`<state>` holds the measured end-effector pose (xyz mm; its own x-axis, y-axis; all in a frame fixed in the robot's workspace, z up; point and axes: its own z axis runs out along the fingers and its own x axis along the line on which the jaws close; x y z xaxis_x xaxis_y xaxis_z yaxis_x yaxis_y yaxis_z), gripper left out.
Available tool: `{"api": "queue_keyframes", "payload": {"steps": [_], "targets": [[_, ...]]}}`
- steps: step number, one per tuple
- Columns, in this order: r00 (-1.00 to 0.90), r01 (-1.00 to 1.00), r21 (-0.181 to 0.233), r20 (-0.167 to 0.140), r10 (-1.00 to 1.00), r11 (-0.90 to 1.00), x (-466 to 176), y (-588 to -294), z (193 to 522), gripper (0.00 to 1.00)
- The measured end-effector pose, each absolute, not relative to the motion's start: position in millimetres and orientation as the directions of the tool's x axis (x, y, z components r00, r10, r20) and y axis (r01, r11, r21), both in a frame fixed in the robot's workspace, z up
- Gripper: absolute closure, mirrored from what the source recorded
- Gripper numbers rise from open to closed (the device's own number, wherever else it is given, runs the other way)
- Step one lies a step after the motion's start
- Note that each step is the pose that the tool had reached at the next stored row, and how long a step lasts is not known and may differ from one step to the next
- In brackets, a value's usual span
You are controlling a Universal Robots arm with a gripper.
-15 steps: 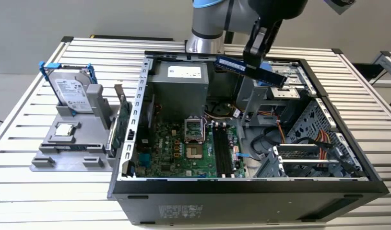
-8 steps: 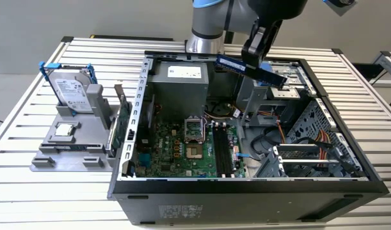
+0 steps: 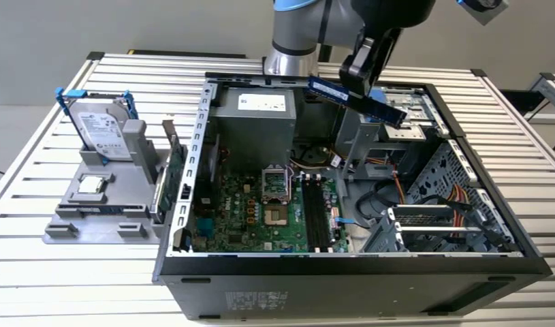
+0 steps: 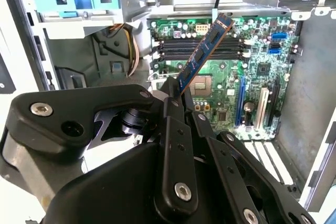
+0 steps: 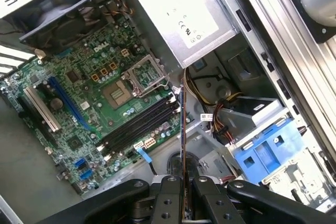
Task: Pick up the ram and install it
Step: 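Insert the ram into the slot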
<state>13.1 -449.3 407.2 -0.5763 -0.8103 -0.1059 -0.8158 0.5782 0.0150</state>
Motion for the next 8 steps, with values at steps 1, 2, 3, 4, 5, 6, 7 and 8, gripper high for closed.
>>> {"api": "queue_keyframes", "payload": {"steps": [1,2,3,4,5,6,7,8], "targets": [[-0.581,-0.812,0.015,-0.106,-0.807,0.583,13.0,-449.3,407.2,1.00],[-0.586,-0.809,0.015,-0.106,-0.803,0.588,12.9,-449.3,407.2,1.00],[-0.591,-0.805,0.015,-0.106,-0.799,0.593,12.8,-449.4,407.2,1.00],[-0.596,-0.801,0.015,-0.106,-0.796,0.598,12.7,-449.3,407.2,1.00],[-0.601,-0.797,0.015,-0.106,-0.792,0.603,12.6,-449.3,407.2,1.00],[-0.606,-0.794,0.015,-0.106,-0.788,0.608,12.5,-449.3,407.2,1.00],[-0.611,-0.790,0.015,-0.106,-0.785,0.613,12.4,-449.3,407.2,1.00],[-0.615,-0.786,0.015,-0.106,-0.781,0.618,12.3,-449.3,407.2,1.00]]}}
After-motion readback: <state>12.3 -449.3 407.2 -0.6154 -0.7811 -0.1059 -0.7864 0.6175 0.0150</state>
